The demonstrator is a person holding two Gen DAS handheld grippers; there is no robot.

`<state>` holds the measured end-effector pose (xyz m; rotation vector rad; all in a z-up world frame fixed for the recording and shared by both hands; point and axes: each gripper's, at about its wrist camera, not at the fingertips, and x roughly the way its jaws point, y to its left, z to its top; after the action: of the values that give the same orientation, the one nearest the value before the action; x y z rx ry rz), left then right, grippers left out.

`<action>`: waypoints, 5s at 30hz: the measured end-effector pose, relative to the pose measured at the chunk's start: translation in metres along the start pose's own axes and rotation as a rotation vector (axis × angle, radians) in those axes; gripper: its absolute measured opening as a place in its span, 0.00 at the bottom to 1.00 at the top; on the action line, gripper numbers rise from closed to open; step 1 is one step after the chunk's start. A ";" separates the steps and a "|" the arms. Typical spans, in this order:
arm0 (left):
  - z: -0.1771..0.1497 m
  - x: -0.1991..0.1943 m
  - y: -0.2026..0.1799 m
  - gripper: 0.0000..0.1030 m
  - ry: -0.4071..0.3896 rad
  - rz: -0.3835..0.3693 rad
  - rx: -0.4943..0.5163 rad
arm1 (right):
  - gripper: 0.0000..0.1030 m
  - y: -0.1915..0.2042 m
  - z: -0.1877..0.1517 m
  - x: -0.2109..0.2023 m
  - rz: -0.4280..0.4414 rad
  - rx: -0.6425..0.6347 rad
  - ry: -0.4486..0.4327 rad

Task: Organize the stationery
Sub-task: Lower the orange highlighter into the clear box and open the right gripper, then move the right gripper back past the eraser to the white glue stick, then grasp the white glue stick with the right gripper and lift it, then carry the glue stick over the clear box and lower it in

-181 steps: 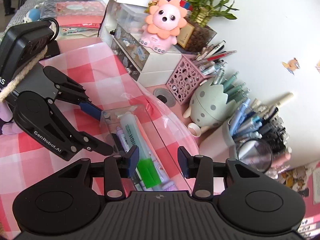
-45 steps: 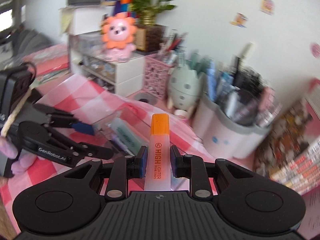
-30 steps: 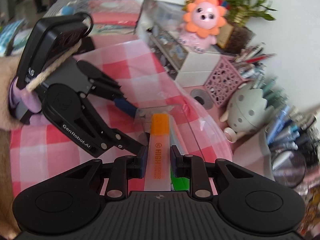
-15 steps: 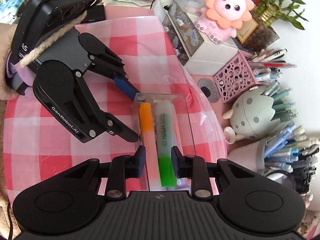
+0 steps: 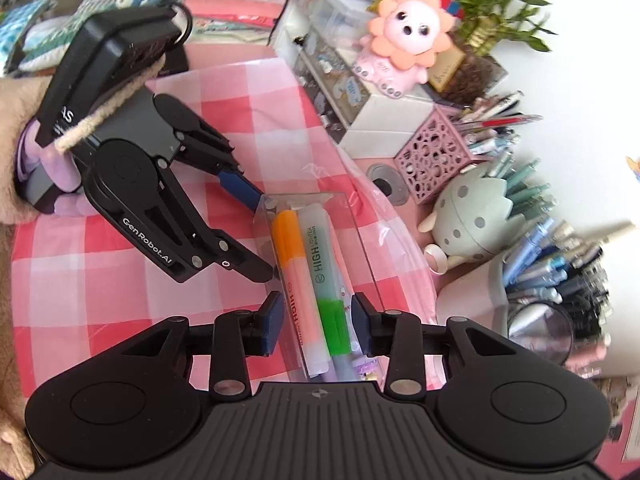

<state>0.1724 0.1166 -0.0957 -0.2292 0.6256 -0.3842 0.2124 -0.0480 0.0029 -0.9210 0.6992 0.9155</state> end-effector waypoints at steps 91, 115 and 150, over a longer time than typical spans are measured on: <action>0.000 0.000 0.000 0.35 0.000 0.000 0.000 | 0.52 -0.073 -0.156 0.012 -0.395 0.626 0.046; 0.000 0.000 0.000 0.35 0.000 -0.001 -0.001 | 0.36 -0.082 -0.148 0.032 -0.387 0.552 0.102; 0.000 0.000 0.000 0.35 0.000 -0.001 -0.001 | 0.27 -0.035 -0.081 -0.010 -0.367 0.316 -0.070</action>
<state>0.1726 0.1168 -0.0957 -0.2300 0.6258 -0.3847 0.2290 -0.1345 -0.0122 -0.7003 0.5704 0.4919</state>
